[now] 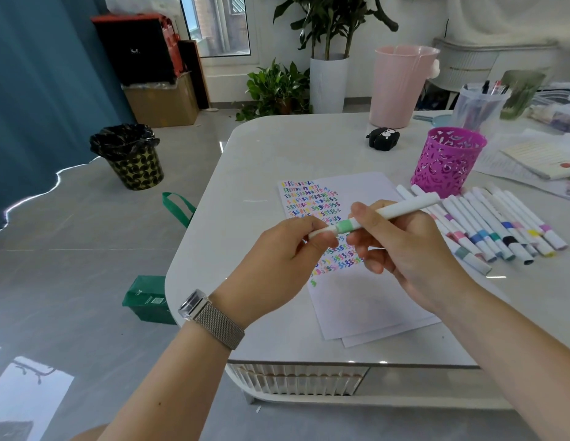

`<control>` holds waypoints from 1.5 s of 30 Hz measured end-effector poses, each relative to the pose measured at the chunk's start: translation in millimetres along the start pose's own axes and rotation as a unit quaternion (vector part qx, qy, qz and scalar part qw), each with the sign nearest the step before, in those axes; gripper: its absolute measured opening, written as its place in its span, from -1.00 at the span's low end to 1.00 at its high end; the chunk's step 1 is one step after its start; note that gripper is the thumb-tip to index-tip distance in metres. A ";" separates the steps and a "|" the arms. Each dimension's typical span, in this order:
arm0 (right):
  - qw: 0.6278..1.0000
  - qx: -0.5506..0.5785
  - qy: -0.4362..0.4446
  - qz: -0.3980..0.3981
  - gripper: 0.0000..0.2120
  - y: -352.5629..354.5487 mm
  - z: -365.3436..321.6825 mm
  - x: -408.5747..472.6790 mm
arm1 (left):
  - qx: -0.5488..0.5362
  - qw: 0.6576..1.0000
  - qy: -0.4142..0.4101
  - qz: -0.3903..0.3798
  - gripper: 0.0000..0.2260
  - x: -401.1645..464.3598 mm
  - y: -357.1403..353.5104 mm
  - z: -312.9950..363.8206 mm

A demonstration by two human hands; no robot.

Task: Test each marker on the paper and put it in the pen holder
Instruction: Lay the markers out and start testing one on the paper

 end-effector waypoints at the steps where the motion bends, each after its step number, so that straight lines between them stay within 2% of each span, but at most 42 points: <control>1: 1.000 0.016 -0.004 0.005 -0.77 -1.5 -0.4 -1.2 | -0.010 1.000 0.004 0.004 -0.79 -0.6 -1.1 1.7; 3: 0.998 0.051 -0.023 0.037 -0.68 -5.1 2.9 -4.8 | -0.007 1.000 -0.015 0.025 -0.82 -2.8 -7.6 6.0; 7: 0.988 0.092 -0.081 0.091 -0.64 -10.8 12.6 -10.1 | 0.084 0.989 -0.089 0.078 -0.89 -4.6 -23.4 4.5; 10: 0.983 0.110 -0.111 0.094 -0.68 -12.2 16.0 -10.1 | 0.109 0.984 -0.105 0.094 -0.79 -3.6 -26.3 1.0; 12: 0.973 0.151 -0.156 0.082 -0.74 -13.2 20.8 -10.5 | 0.169 0.973 -0.122 0.101 -0.71 -3.9 -26.7 -0.3; 16: 0.952 0.200 -0.223 0.060 -0.78 -15.0 27.9 -11.6 | 0.244 0.956 -0.134 0.096 -0.74 -7.4 -26.1 -3.6; 18: 0.952 0.196 -0.228 0.057 -0.77 -16.7 26.6 -11.0 | 0.245 0.956 -0.128 0.100 -0.78 -8.1 -25.7 -3.7; 21: 0.957 0.186 -0.214 0.056 -0.78 -20.2 24.4 -8.9 | 0.232 0.959 -0.112 0.117 -0.95 -7.6 -26.1 -3.8; 27: 0.960 0.176 -0.210 0.059 -0.78 -23.0 26.0 -14.7 | 0.242 0.955 -0.113 0.130 -0.94 -11.9 -30.5 -5.4; 30: 0.963 0.158 -0.209 0.062 -0.77 -21.5 27.4 -19.0 | 0.233 0.958 -0.117 0.122 -0.89 -16.0 -33.0 -6.9; 33: 0.972 0.135 -0.185 0.060 -0.75 -19.1 20.4 -18.4 | 0.205 0.968 -0.092 0.115 -0.68 -19.2 -30.2 -1.5; 34: 0.977 0.119 -0.168 0.052 -0.75 -18.1 14.6 -16.3 | 0.180 0.973 -0.082 0.120 -0.66 -19.6 -26.7 2.9; 37: 0.991 0.074 -0.111 0.013 -0.78 -13.4 -5.6 -6.4 | 0.063 0.982 -0.057 0.171 -0.79 -17.3 -13.6 16.4; 40: 0.998 0.026 -0.056 -0.026 -0.80 -1.7 -21.4 2.6 | -0.015 0.980 0.017 0.197 -0.89 -10.7 -2.7 17.4; 41: 0.999 -0.033 -0.032 -0.020 -0.73 7.6 -22.3 7.5 | -0.036 0.980 0.058 0.188 -0.88 -8.5 -0.5 15.1; 42: 0.990 -0.139 -0.003 0.005 -0.64 21.8 -20.5 14.6 | -0.067 0.976 0.109 0.173 -0.84 -6.4 0.8 12.0; 43: 0.961 -0.269 0.039 0.053 -0.59 39.4 -17.0 23.2 | -0.110 0.967 0.166 0.156 -0.80 -5.0 1.3 9.3; 45: 0.853 -0.484 0.125 0.150 -0.57 75.3 -11.4 40.8 | -0.197 0.936 0.266 0.121 -0.74 -3.2 -0.8 5.3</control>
Point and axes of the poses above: each hand's wrist, its own x-axis towards the middle knuckle, its own y-axis out of the back of the hand, z = x × y, the point moved 1 cm from there along x, towards the middle knuckle, and after that the axes turned 1 degree about z, right-handed, at the moved point
